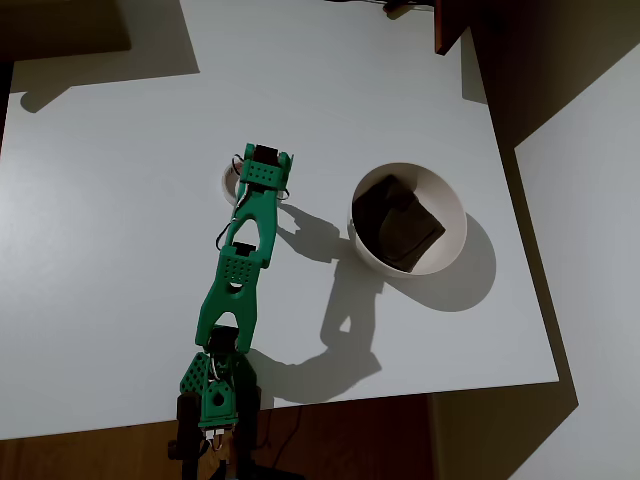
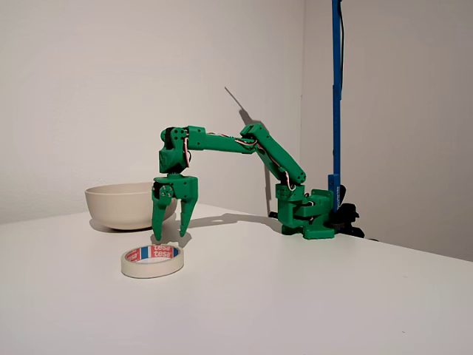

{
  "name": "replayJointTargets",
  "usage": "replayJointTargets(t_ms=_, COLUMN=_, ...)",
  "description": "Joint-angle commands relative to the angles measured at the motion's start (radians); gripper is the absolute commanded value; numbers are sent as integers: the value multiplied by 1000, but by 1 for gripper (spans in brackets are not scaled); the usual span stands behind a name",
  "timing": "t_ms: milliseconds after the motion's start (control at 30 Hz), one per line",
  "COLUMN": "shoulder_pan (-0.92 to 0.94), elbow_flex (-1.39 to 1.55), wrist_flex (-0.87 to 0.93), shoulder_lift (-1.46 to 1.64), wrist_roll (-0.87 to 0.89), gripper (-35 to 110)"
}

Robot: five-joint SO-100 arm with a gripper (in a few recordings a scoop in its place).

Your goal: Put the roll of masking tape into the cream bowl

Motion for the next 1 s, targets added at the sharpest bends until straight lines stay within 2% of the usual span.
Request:
replayJointTargets(t_ms=0, shoulder_pan=-17, elbow_flex=-78, wrist_flex=32, shoulder_lift=57, wrist_roll=25, gripper=19)
replayJointTargets(t_ms=633, shoulder_pan=-54, elbow_flex=-80, wrist_flex=12, shoulder_lift=-80, wrist_roll=43, gripper=18)
replayJointTargets(t_ms=967, shoulder_pan=-64, elbow_flex=-80, wrist_flex=-51, shoulder_lift=-141, wrist_roll=46, gripper=10)
